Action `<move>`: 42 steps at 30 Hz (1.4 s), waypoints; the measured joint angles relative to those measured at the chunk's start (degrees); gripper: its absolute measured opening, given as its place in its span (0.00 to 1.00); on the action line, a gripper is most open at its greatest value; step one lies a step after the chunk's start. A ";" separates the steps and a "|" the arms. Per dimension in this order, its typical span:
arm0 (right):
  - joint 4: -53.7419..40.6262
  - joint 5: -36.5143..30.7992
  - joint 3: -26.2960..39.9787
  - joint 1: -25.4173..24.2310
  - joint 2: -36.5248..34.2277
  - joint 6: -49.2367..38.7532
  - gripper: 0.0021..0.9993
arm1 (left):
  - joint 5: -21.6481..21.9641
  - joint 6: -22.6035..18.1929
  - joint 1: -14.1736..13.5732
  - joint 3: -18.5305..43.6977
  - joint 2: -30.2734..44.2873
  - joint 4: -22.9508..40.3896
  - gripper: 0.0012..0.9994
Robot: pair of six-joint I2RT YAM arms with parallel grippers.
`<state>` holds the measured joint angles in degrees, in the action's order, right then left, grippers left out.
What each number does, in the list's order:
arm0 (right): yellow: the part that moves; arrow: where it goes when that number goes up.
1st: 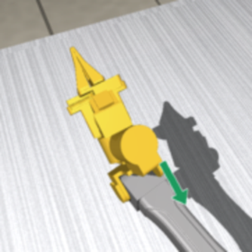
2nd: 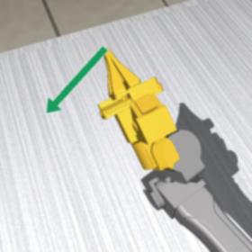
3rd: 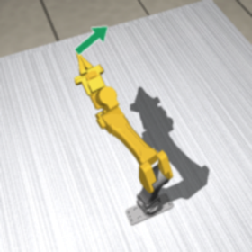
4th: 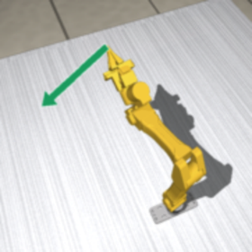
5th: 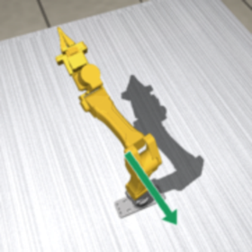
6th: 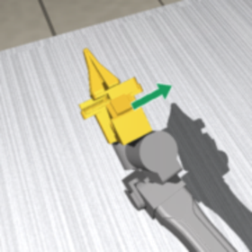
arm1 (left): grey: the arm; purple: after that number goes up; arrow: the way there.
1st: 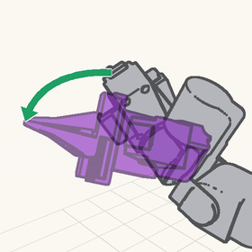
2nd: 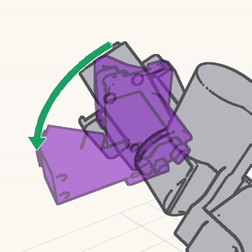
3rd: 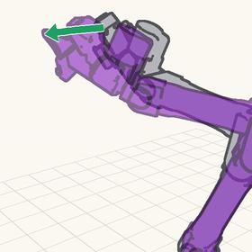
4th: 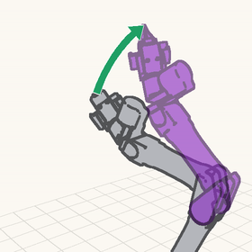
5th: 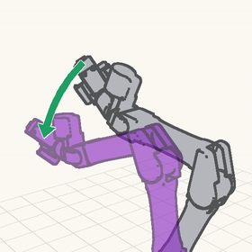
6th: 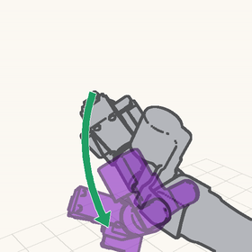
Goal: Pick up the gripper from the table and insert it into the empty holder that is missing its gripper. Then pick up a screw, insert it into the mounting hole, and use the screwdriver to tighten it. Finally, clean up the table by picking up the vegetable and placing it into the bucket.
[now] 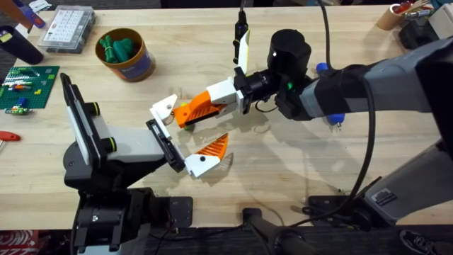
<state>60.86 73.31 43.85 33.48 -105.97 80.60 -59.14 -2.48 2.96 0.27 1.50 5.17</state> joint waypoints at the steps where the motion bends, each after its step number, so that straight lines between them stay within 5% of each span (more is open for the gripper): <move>1: -0.26 0.06 -0.02 0.00 -0.02 0.01 0.01 | 0.18 -0.04 -0.02 0.00 0.00 0.00 0.99; 42: 1.66 -2.98 -0.26 0.46 -0.16 0.21 0.01 | -1.04 0.80 0.22 0.07 0.00 0.55 0.99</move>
<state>62.52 70.34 43.59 33.94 -106.13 80.82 -60.18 -1.68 3.17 0.34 1.50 5.72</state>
